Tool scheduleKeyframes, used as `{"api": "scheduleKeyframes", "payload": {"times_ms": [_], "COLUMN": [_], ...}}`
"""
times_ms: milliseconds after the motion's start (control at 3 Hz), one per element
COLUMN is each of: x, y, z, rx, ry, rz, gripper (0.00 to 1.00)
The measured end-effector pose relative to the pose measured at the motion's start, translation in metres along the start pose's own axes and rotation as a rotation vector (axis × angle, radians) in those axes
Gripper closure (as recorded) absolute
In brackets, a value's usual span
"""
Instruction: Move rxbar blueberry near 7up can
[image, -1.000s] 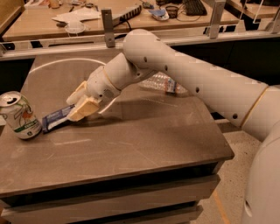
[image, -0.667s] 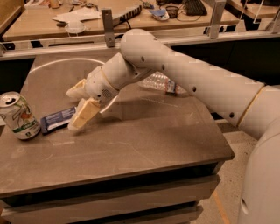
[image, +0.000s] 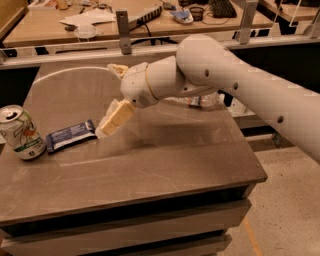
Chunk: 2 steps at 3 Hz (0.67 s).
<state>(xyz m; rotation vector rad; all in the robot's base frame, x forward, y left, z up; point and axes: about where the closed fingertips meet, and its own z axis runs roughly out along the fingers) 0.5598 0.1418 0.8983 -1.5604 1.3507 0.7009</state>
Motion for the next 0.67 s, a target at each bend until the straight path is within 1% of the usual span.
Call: {"api": "scheduleKeyframes", "payload": {"times_ms": [333,667], "x": [-0.001,-0.008], "y": [-0.03,-0.048], "z": [-0.053,-0.059], "rx": [0.244,0.321], "ry": [0.054,0.039], "rz": [0.006,-0.001], "gripper": [0.0,0.0]}}
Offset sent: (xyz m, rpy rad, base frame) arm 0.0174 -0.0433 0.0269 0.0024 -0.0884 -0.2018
